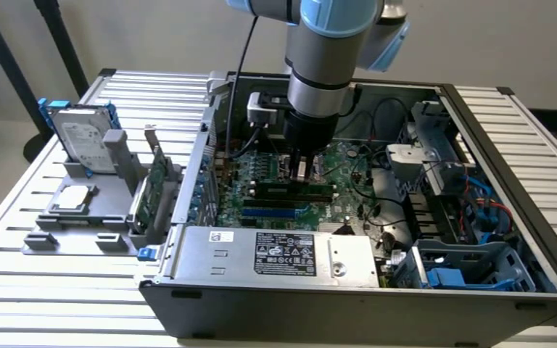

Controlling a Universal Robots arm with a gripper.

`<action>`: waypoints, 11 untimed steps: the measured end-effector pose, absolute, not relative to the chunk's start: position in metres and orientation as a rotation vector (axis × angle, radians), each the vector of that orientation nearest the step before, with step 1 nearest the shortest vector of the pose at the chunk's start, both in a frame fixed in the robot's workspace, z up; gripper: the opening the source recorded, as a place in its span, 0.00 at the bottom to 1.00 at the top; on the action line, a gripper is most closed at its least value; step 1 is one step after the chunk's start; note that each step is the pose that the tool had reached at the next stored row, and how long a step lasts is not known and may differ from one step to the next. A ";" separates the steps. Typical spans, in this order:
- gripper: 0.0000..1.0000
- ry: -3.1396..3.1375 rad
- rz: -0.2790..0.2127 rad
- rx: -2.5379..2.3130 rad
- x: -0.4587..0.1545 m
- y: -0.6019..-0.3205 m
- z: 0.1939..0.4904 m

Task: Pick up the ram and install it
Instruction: 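Insert the ram into the slot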

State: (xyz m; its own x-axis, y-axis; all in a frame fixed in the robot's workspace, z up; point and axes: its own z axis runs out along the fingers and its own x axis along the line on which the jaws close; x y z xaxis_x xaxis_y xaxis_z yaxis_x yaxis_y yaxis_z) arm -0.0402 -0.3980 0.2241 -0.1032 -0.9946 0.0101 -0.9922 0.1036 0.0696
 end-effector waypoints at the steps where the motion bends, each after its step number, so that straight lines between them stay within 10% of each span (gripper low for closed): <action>1: 0.14 -2.293 -0.069 2.067 -0.040 -0.398 0.224; 11: 0.14 -2.287 -0.064 2.067 -0.040 -0.397 0.224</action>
State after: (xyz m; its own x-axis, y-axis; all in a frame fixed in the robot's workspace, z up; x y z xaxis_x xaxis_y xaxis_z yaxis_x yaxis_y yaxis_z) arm -0.0402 -0.3969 0.2241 -0.1003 -0.9948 0.0149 -0.9924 0.1011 0.0696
